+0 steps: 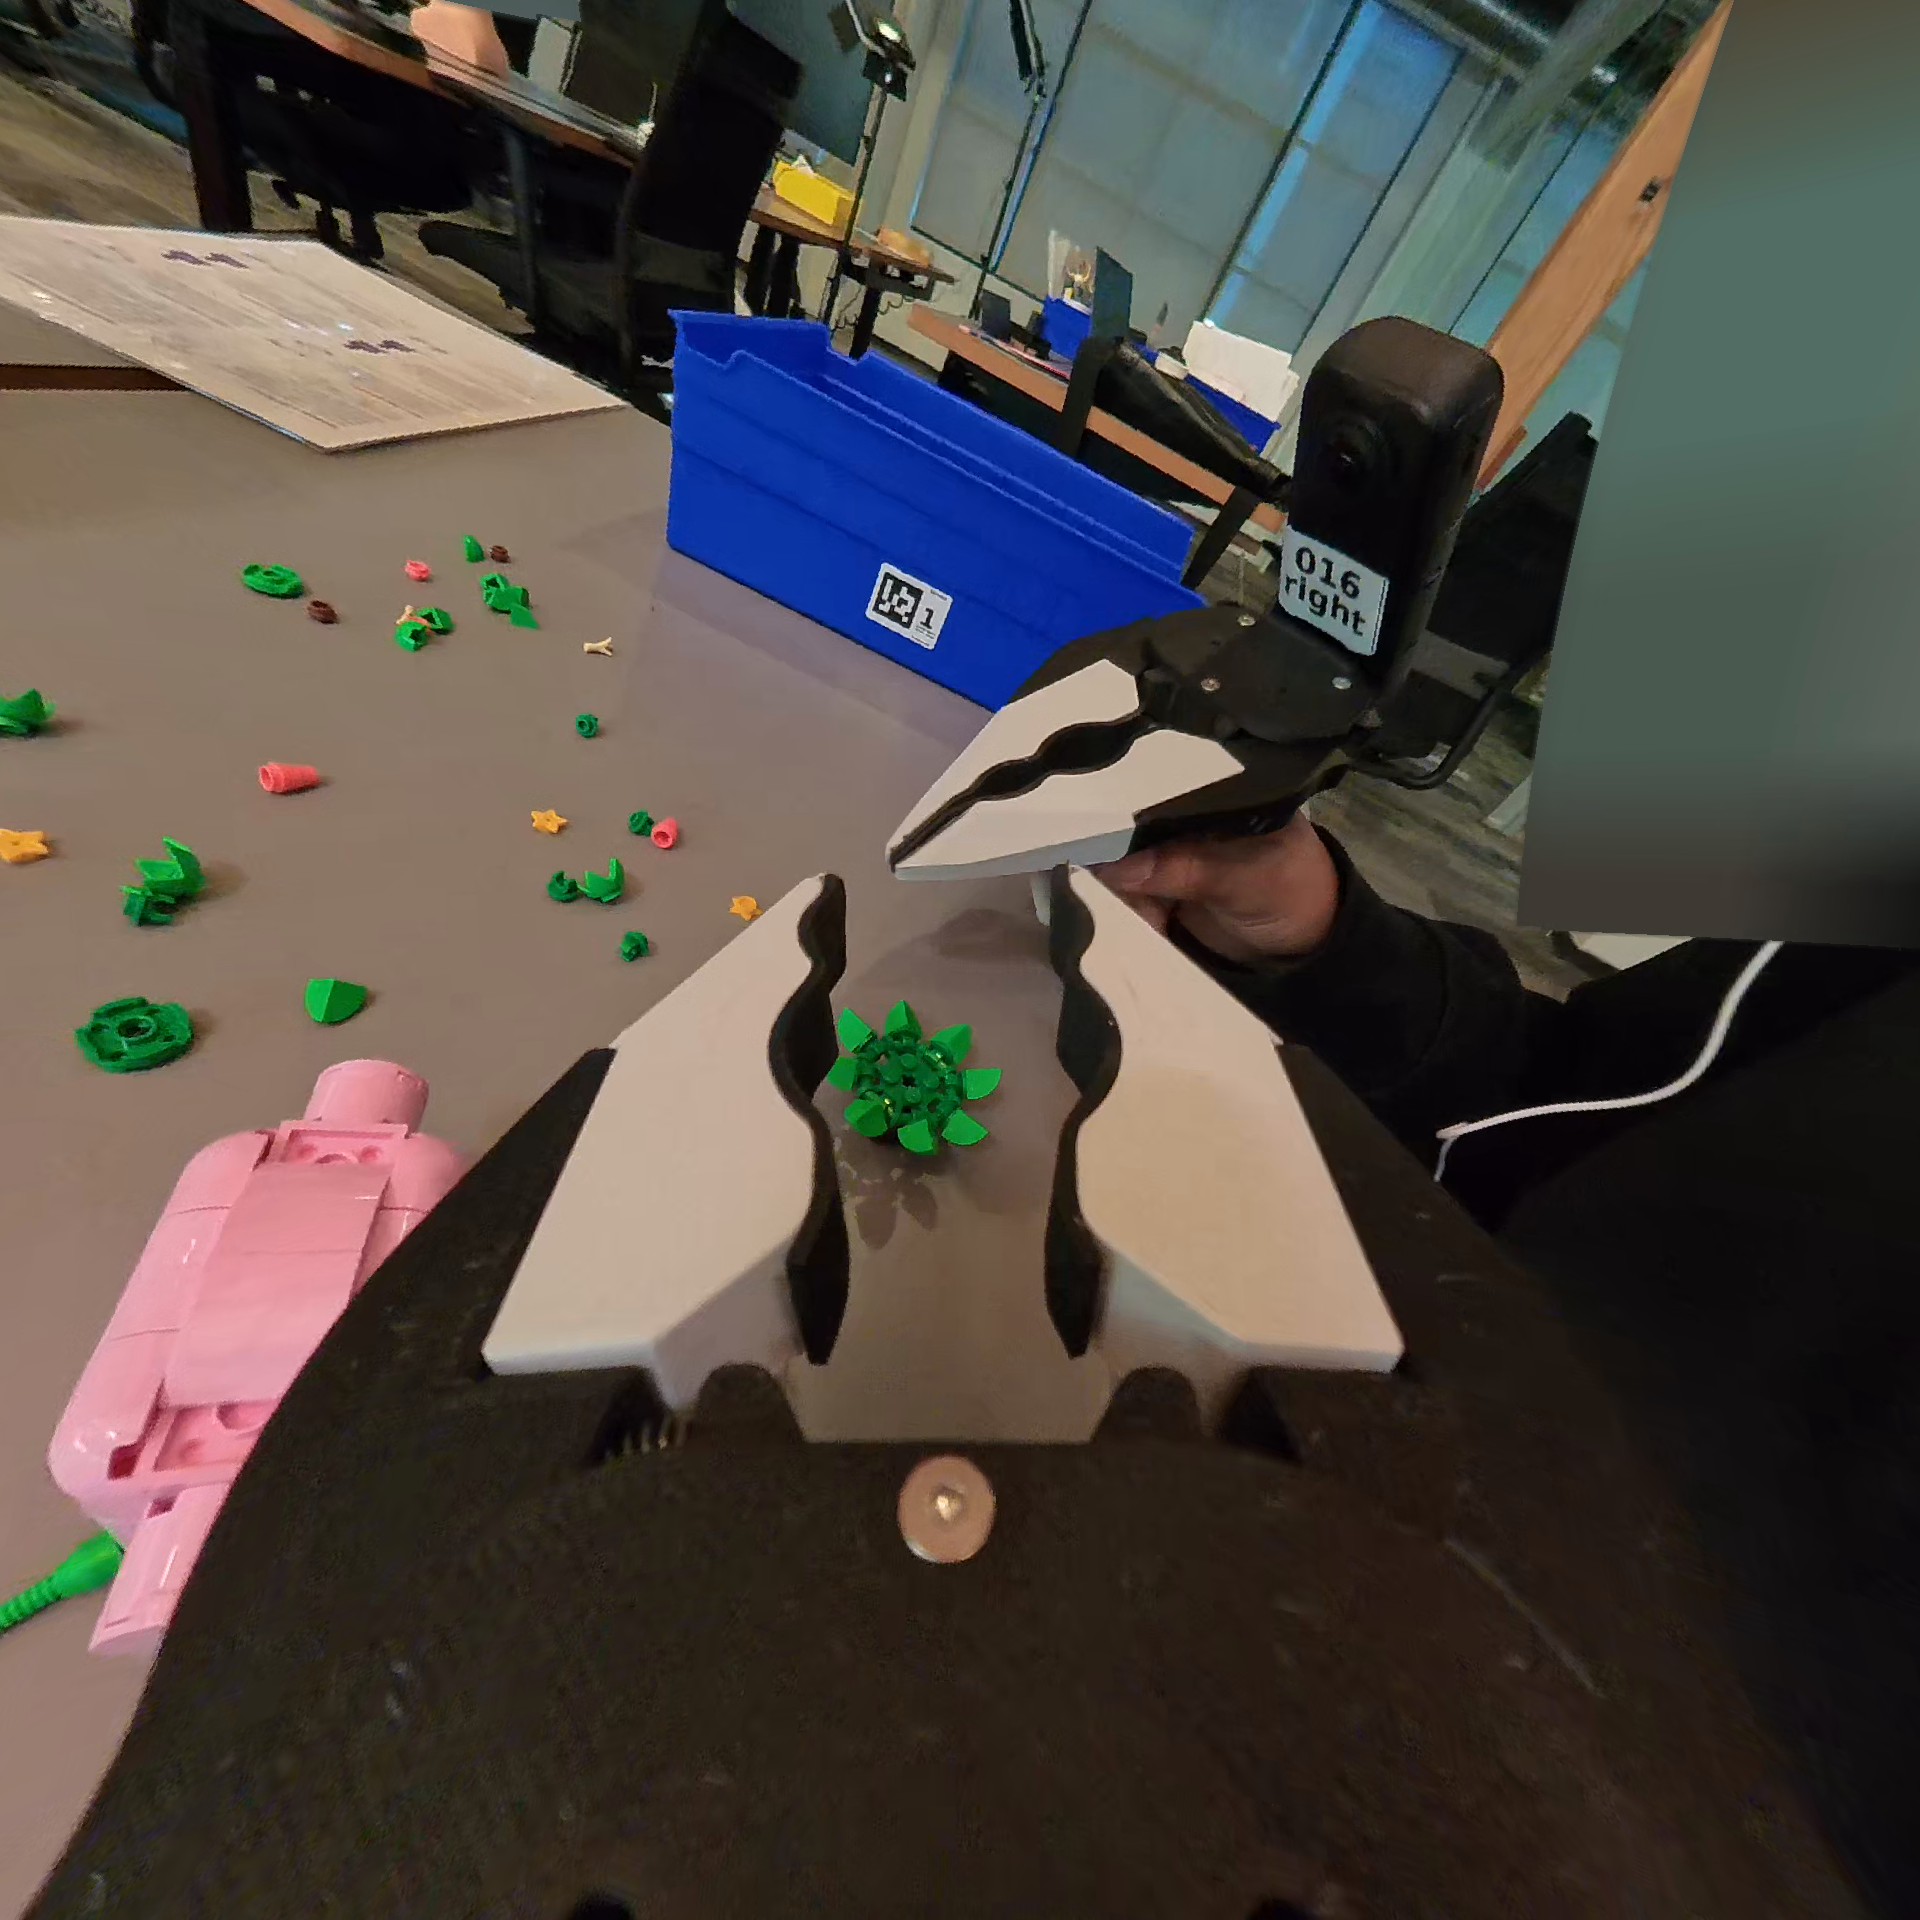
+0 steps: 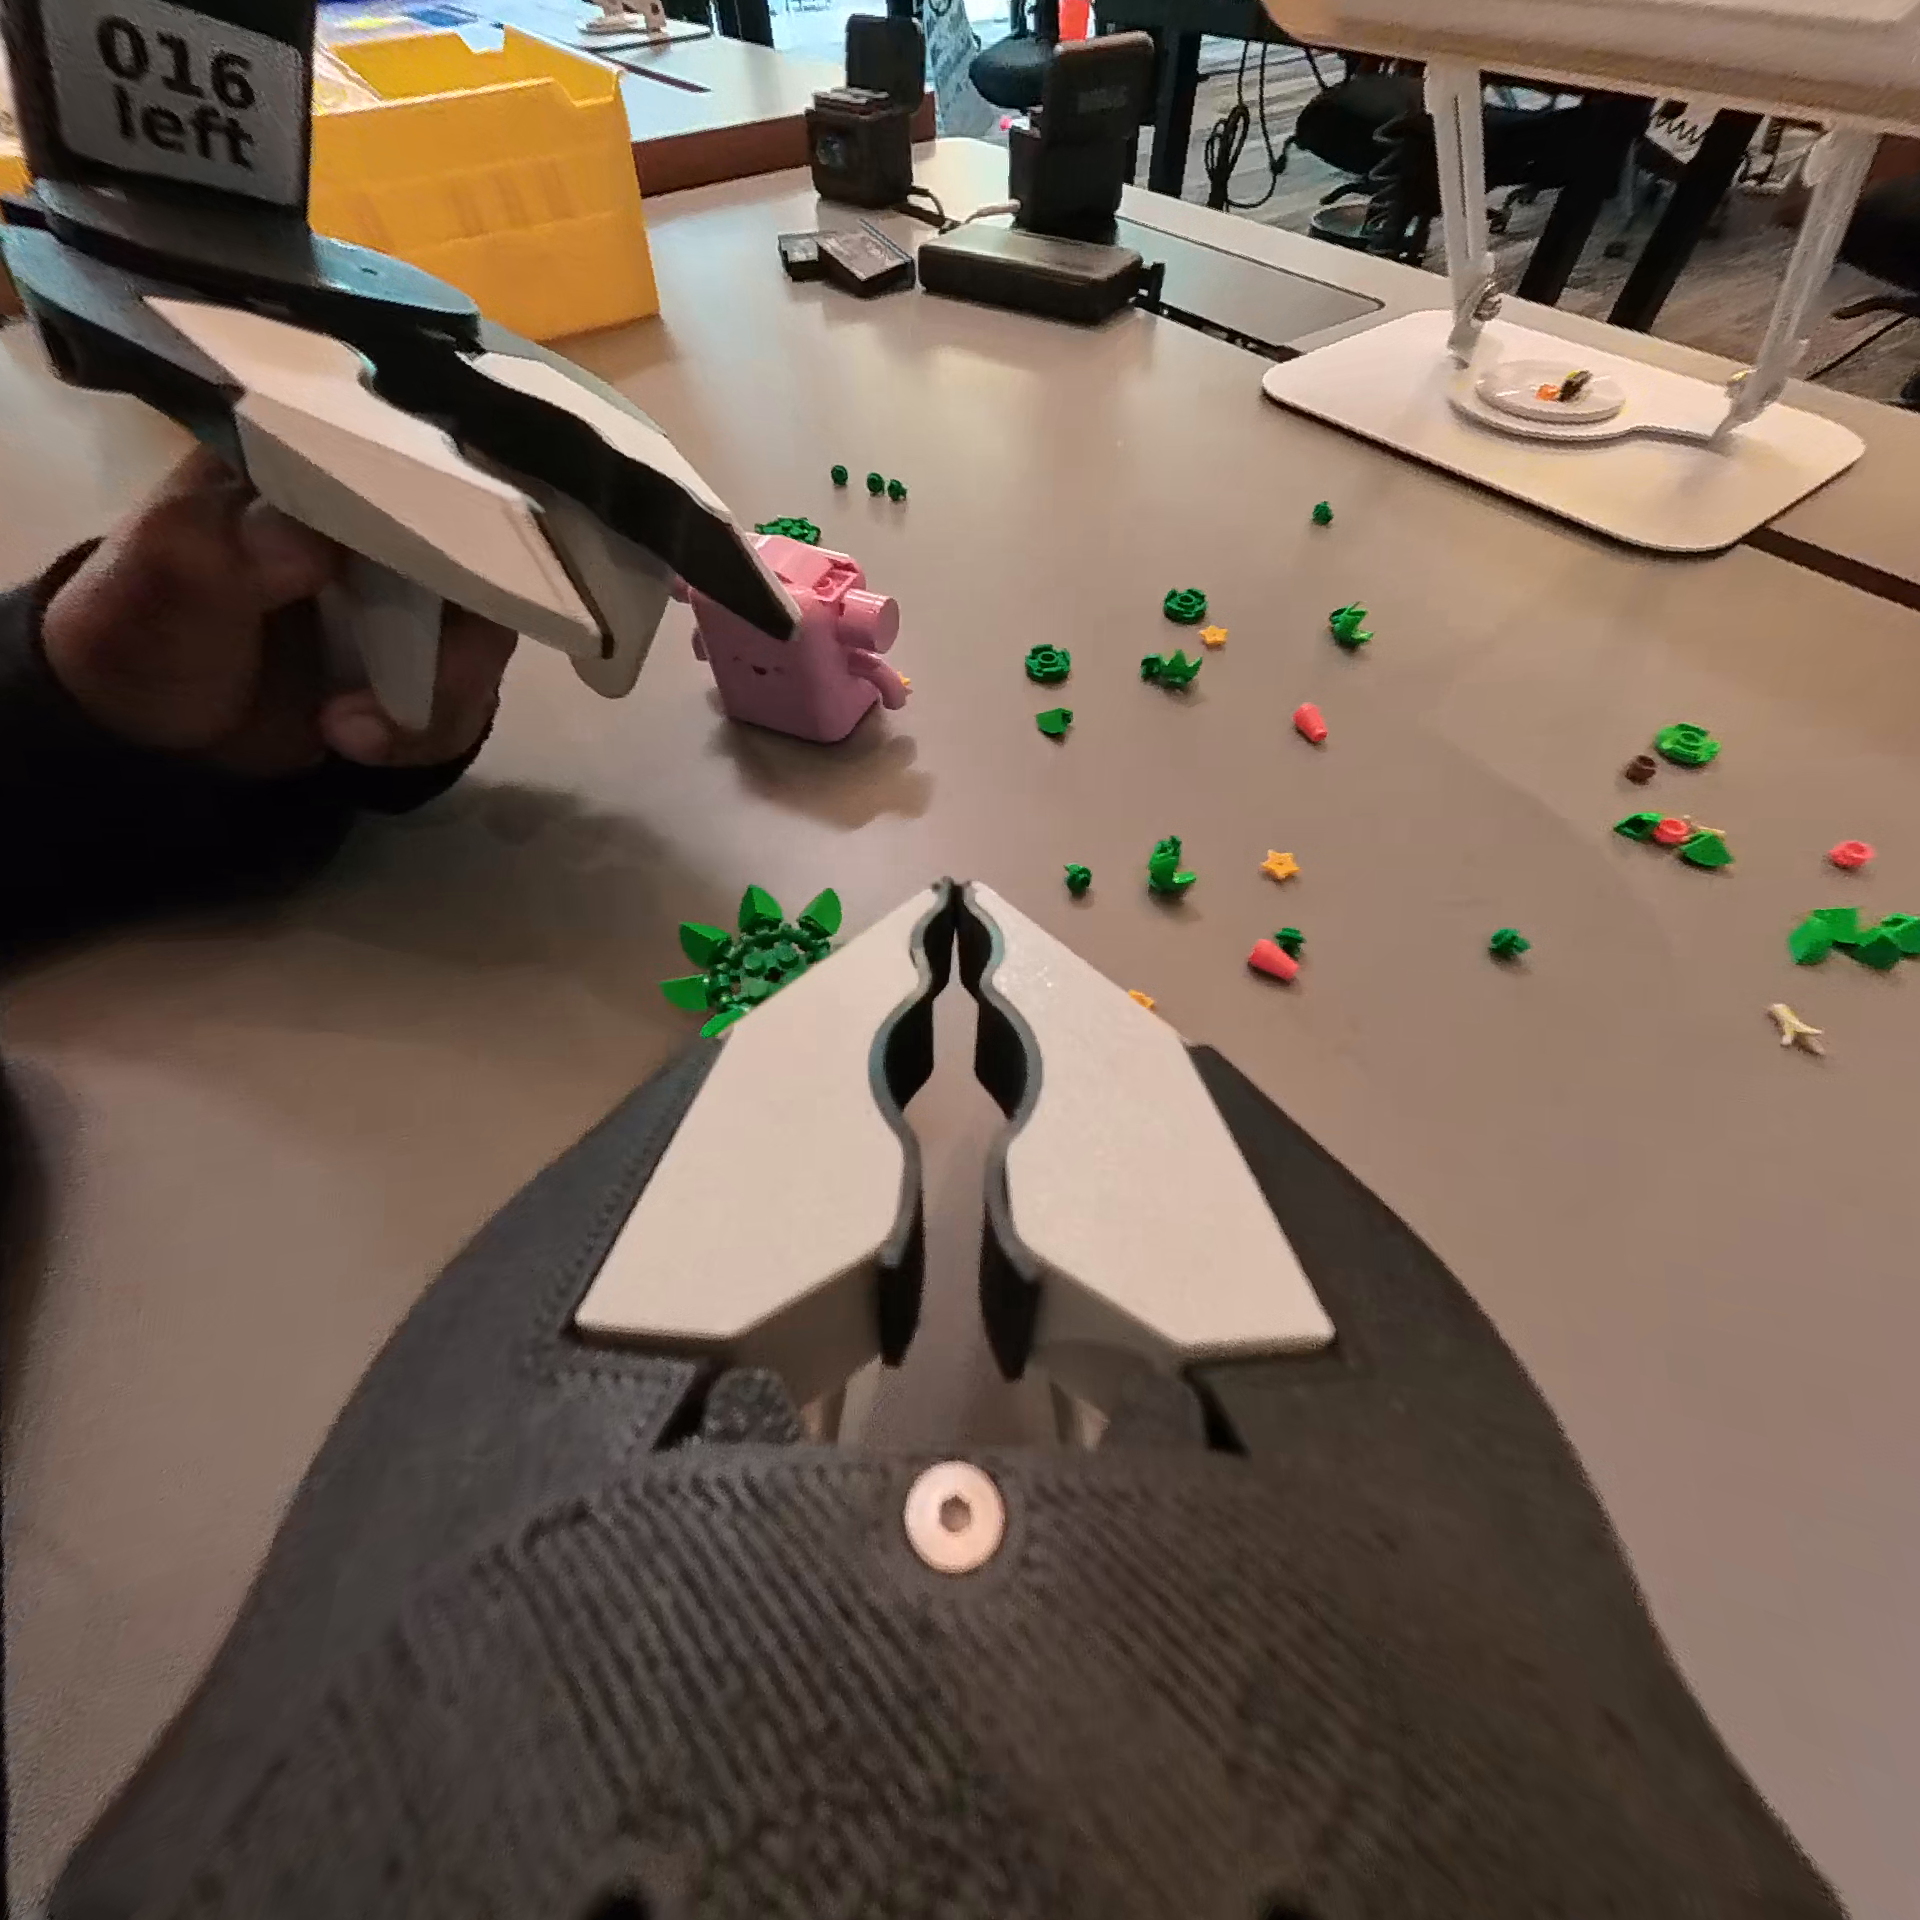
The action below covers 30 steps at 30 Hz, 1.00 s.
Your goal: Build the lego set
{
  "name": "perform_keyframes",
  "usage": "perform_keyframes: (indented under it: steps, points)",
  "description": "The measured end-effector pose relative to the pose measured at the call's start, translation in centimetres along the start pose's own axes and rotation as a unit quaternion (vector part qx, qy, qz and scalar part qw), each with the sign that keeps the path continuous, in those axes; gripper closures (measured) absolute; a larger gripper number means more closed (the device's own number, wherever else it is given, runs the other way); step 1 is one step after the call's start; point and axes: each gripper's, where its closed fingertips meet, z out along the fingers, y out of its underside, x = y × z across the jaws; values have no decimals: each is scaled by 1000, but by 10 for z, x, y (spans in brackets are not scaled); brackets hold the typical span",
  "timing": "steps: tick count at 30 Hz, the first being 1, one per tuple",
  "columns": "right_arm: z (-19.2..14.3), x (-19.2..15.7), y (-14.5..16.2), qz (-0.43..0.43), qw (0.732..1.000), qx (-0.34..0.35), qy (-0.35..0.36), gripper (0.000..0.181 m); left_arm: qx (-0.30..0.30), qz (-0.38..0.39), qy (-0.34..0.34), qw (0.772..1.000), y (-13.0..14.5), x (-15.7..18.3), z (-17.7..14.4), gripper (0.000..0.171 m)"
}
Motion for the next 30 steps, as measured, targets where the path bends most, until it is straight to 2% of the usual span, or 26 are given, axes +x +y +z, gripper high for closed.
perform_keyframes:
  steps: [3,5,8,10,11,13,16,17,19,20,25,27,30]
  points:
    - [0,1,-1,-1,1000,3,5,180,-5,16,-6,1000,1,2,0,136]
    - [-1,6,-2,5,1000,8,19,170,-4,34,-17,999,0,2,-1,136]
    - [-6,23,-3,17,998,15,66,143,5,67,-55,996,-6,-3,-6,132]
    - [-10,38,1,15,993,7,113,125,27,97,-108,989,-16,-12,-17,120]
    - [-12,47,4,11,990,-3,138,115,40,113,-143,982,-23,-19,-25,114]
    - [-17,64,15,9,982,-35,186,82,56,144,-228,961,-36,-37,-50,89]
    - [-27,89,40,11,963,-106,249,44,14,184,-377,908,-44,-76,-109,54]
    - [-29,94,48,13,956,-131,261,38,-14,180,-419,890,-41,-91,-130,43]
    - [-29,97,63,30,951,-170,258,38,-79,133,-484,861,-21,-122,-170,22]
    - [-29,98,66,42,950,-177,254,38,-98,105,-501,853,-10,-134,-185,18]
    - [-28,100,73,83,949,-188,238,37,-125,-21,-499,857,37,-169,-216,15]
    - [-26,99,78,109,950,-195,220,38,-138,-42,-500,854,48,-176,-220,15]
    - [-27,105,83,134,942,-206,228,23,-152,-54,-496,854,53,-178,-218,16]
